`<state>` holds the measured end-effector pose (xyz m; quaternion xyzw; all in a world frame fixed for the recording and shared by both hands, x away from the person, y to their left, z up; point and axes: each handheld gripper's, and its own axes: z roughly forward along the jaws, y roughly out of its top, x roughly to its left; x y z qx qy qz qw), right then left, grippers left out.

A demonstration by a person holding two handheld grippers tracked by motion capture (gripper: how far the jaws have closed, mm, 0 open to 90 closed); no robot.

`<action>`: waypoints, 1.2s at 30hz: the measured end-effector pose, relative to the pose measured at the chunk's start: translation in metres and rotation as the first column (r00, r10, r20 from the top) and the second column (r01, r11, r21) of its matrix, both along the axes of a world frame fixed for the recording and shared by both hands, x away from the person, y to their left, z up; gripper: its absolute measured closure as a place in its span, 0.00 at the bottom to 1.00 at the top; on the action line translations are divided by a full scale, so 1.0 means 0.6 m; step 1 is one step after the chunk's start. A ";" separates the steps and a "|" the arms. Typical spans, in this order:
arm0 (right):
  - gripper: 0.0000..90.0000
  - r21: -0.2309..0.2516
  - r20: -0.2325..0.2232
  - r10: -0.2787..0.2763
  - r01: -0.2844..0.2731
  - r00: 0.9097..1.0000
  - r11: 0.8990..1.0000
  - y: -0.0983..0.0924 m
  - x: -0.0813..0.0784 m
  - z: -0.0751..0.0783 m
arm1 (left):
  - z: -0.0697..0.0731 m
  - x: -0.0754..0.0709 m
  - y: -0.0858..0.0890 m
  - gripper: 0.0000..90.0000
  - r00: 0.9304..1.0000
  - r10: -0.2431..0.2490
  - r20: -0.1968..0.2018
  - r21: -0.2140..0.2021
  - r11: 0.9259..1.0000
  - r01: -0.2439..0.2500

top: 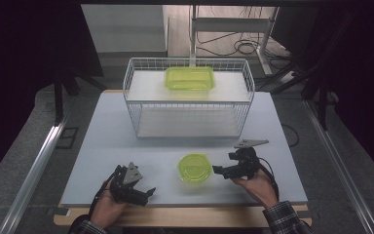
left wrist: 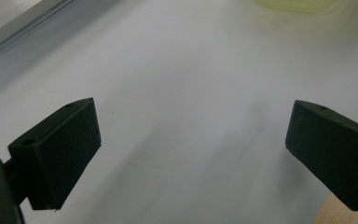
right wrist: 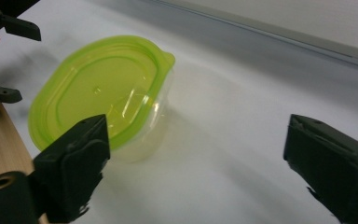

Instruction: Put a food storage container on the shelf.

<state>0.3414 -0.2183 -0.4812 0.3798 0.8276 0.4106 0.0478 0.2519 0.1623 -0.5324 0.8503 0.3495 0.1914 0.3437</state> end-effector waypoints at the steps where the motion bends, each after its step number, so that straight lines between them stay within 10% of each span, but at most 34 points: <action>1: 0.14 0.004 -0.009 0.002 -0.002 1.000 1.000 0.004 0.001 0.004 | 0.000 0.000 0.000 0.03 1.000 0.000 0.000 0.001 1.000 0.000; 20: 0.59 0.123 -0.171 0.069 -0.049 0.983 0.991 0.023 0.041 -0.001 | -0.001 0.000 -0.002 0.03 1.000 -0.008 0.002 0.013 1.000 0.007; 36: 0.89 0.229 -0.369 0.130 -0.046 0.920 0.972 0.036 0.065 -0.025 | -0.001 0.000 -0.004 0.03 1.000 -0.015 0.000 0.017 1.000 0.015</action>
